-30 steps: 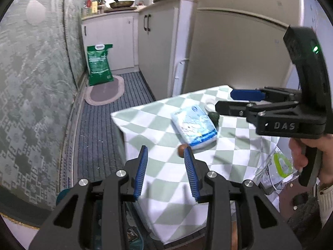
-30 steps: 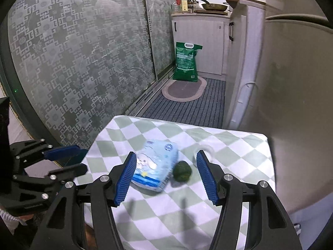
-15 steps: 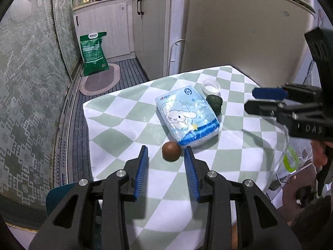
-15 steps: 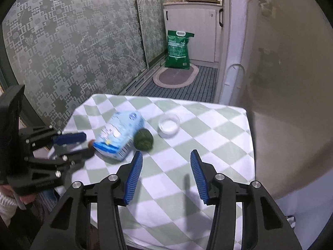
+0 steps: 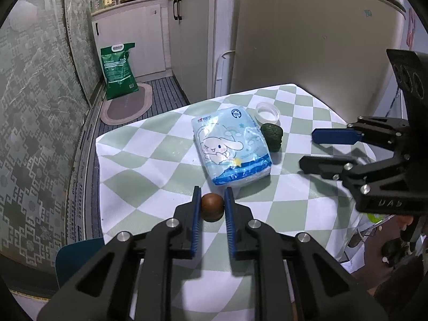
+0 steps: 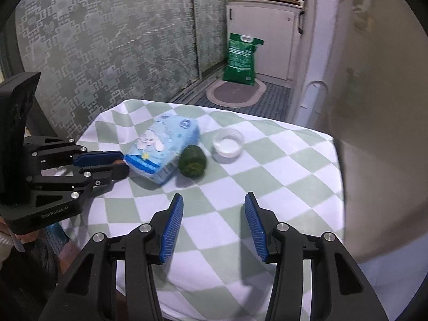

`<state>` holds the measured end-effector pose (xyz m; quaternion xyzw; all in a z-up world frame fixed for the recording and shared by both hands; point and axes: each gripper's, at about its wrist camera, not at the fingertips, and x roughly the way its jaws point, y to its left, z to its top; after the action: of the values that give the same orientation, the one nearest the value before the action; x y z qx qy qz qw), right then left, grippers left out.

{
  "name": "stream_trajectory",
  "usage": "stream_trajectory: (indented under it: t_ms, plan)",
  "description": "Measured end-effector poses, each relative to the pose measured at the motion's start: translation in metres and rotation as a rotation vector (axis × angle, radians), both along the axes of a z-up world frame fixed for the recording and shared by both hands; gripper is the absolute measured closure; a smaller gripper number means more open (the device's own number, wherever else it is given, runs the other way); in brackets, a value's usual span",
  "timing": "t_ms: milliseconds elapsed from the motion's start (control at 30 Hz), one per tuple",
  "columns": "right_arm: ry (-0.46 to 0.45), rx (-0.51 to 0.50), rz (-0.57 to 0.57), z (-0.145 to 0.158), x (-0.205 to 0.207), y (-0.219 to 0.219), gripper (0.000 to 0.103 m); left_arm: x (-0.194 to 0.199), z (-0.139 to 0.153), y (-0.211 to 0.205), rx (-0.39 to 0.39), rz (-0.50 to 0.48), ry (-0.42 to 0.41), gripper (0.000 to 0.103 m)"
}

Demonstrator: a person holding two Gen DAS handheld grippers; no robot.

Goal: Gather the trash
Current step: 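Grasp the brown round nut with the left gripper while the right gripper grasps the green avocado, then carry the nut and avocado over the teal bin and open both grippers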

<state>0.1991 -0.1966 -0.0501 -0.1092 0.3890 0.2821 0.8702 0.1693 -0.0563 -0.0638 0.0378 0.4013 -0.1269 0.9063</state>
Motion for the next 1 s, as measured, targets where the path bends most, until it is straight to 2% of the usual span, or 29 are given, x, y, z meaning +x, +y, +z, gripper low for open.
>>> stream_trajectory:
  t_ms: [133,433,667,767,1000]
  plan:
    - [-0.032,-0.043,0.029,-0.003,0.0,0.014,0.055,-0.003,0.001,0.005,-0.004,0.005,0.001,0.085]
    - [-0.057,-0.065,0.033,-0.005,0.009,0.026,0.055,-0.012,0.008,0.02,-0.043,0.025,-0.012,0.085]
    - [-0.076,-0.068,0.042,-0.007,0.018,0.037,0.067,-0.02,0.018,0.032,-0.065,0.031,-0.03,0.085]
    - [-0.09,-0.076,0.043,-0.008,0.02,0.041,0.079,-0.024,0.021,0.037,-0.067,0.035,-0.037,0.085]
    - [-0.1,-0.105,0.007,0.005,0.014,0.045,0.08,-0.034,0.03,0.06,-0.073,0.057,-0.058,0.085]
